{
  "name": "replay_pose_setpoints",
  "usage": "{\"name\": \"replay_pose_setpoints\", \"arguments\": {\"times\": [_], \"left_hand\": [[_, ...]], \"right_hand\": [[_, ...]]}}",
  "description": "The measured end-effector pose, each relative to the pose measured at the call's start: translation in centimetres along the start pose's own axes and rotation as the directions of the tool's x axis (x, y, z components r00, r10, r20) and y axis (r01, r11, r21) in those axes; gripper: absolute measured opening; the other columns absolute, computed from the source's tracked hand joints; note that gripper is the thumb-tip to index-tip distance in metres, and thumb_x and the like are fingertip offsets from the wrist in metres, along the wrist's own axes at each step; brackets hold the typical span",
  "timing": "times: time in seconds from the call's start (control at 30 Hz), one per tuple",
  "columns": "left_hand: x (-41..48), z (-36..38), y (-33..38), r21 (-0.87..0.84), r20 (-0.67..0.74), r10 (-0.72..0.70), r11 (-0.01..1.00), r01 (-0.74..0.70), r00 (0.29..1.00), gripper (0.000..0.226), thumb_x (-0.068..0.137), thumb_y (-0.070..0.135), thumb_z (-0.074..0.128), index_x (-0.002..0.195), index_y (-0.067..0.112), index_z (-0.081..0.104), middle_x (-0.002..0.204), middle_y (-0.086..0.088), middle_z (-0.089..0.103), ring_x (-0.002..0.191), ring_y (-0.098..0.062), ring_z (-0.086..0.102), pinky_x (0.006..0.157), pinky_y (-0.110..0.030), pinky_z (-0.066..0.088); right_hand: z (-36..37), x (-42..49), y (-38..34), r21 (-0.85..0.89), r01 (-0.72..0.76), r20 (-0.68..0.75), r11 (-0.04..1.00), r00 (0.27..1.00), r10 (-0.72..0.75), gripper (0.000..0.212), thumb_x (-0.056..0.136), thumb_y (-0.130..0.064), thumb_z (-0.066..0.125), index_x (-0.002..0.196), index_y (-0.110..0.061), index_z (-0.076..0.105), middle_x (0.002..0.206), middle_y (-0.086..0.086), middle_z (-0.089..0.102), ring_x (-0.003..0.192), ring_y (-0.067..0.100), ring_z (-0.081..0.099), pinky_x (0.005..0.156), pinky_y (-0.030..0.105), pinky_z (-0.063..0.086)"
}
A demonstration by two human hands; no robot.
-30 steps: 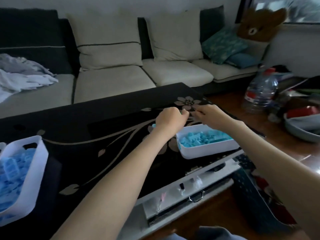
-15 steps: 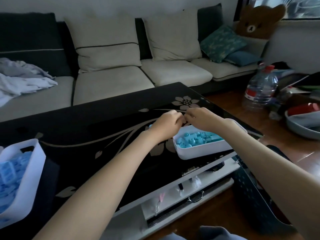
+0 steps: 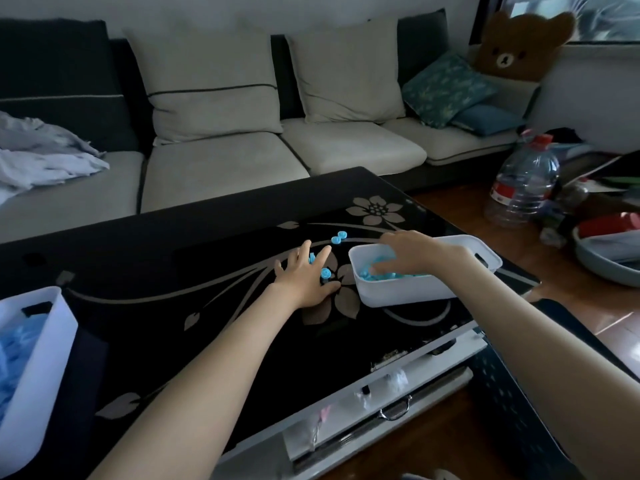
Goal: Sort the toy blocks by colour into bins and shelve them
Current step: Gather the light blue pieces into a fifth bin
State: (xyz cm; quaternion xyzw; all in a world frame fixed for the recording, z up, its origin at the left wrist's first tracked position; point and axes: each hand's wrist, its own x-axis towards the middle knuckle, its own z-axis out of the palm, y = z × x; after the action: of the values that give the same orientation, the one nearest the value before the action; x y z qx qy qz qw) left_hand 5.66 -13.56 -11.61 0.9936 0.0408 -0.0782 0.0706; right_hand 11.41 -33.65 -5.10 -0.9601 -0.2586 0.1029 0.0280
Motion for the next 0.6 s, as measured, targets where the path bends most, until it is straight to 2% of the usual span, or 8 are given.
{"name": "replay_pose_setpoints", "arguments": {"times": [0.07, 0.1, 0.17, 0.23, 0.3, 0.43, 0.53, 0.6], "left_hand": [[0.8, 0.3, -0.3, 0.047, -0.041, 0.009, 0.999, -0.007, 0.999, 0.076, 0.092, 0.063, 0.036, 0.151, 0.028, 0.004, 0.156, -0.01, 0.005, 0.143, -0.032, 0.009, 0.112, -0.056, 0.018], [1.1, 0.6, -0.4, 0.075, -0.069, 0.023, 0.997, -0.018, 0.997, 0.072, 0.093, 0.063, 0.033, 0.15, 0.025, 0.01, 0.152, -0.011, 0.014, 0.14, -0.03, 0.017, 0.11, -0.052, 0.024], [1.4, 0.9, -0.5, 0.169, -0.155, 0.073, 0.985, -0.046, 0.985, 0.062, 0.096, 0.058, 0.03, 0.145, 0.019, 0.025, 0.141, -0.01, 0.03, 0.13, -0.027, 0.03, 0.103, -0.043, 0.032], [1.7, 1.2, -0.4, 0.254, -0.243, 0.141, 0.964, -0.077, 0.96, 0.053, 0.1, 0.049, 0.03, 0.138, 0.012, 0.033, 0.132, -0.011, 0.037, 0.121, -0.026, 0.037, 0.095, -0.036, 0.036], [1.8, 1.5, -0.1, 0.252, -0.278, 0.185, 0.961, -0.115, 0.943, 0.047, 0.102, 0.042, 0.03, 0.134, 0.007, 0.036, 0.128, -0.012, 0.039, 0.114, -0.027, 0.043, 0.084, -0.033, 0.04], [1.2, 2.2, 0.0, 0.205, -0.359, 0.138, 0.977, -0.066, 0.923, 0.037, 0.103, 0.034, 0.029, 0.118, 0.004, 0.045, 0.12, -0.011, 0.046, 0.091, -0.026, 0.06, 0.06, -0.028, 0.036], [0.7, 2.1, 0.1, 0.263, -0.388, 0.106, 0.965, 0.0, 0.915, 0.038, 0.103, 0.035, 0.027, 0.115, 0.005, 0.047, 0.114, -0.01, 0.052, 0.086, -0.025, 0.062, 0.057, -0.028, 0.039], [0.5, 1.9, -0.1, 0.298, -0.38, 0.09, 0.954, 0.029, 0.921, 0.041, 0.104, 0.036, 0.026, 0.109, 0.005, 0.051, 0.109, -0.009, 0.055, 0.086, -0.024, 0.063, 0.06, -0.028, 0.042]], "right_hand": [[-0.3, 0.5, -0.5, 0.036, -0.036, -0.026, 0.999, 0.999, 0.037, 0.068, 0.086, -0.062, 0.047, 0.136, -0.015, 0.042, 0.137, 0.01, 0.047, 0.119, 0.023, 0.046, 0.095, 0.035, 0.041], [-0.4, 0.6, -1.0, 0.052, -0.02, -0.08, 0.998, 0.996, 0.024, 0.067, 0.09, -0.058, 0.044, 0.141, -0.016, 0.036, 0.142, 0.01, 0.042, 0.129, 0.025, 0.04, 0.101, 0.038, 0.038], [-0.7, 0.2, -2.6, -0.011, 0.072, -0.243, 0.997, 0.967, -0.072, 0.056, 0.096, -0.047, 0.04, 0.143, -0.018, 0.033, 0.143, 0.009, 0.039, 0.134, 0.026, 0.034, 0.103, 0.038, 0.036], [-0.3, 0.1, -4.2, -0.078, 0.152, -0.349, 0.985, 0.922, -0.169, 0.048, 0.098, -0.042, 0.038, 0.139, -0.016, 0.039, 0.136, 0.008, 0.046, 0.129, 0.025, 0.038, 0.099, 0.035, 0.037], [0.4, 0.6, -5.5, -0.063, 0.163, -0.376, 0.985, 0.91, -0.175, 0.045, 0.097, -0.04, 0.039, 0.132, -0.012, 0.045, 0.127, 0.007, 0.053, 0.122, 0.023, 0.042, 0.092, 0.032, 0.039], [1.7, 1.8, -6.9, -0.027, 0.173, -0.365, 0.985, 0.915, -0.171, 0.035, 0.096, -0.033, 0.039, 0.118, -0.009, 0.053, 0.115, 0.007, 0.058, 0.112, 0.021, 0.046, 0.084, 0.031, 0.04], [2.1, 1.8, -6.8, -0.006, 0.183, -0.377, 0.983, 0.91, -0.172, 0.034, 0.097, -0.03, 0.039, 0.117, -0.008, 0.055, 0.113, 0.008, 0.059, 0.113, 0.022, 0.047, 0.088, 0.033, 0.043], [2.2, 1.8, -6.1, 0.033, 0.187, -0.37, 0.982, 0.915, -0.161, 0.03, 0.097, -0.026, 0.038, 0.112, -0.008, 0.056, 0.109, 0.008, 0.059, 0.11, 0.023, 0.048, 0.088, 0.034, 0.044]]}}
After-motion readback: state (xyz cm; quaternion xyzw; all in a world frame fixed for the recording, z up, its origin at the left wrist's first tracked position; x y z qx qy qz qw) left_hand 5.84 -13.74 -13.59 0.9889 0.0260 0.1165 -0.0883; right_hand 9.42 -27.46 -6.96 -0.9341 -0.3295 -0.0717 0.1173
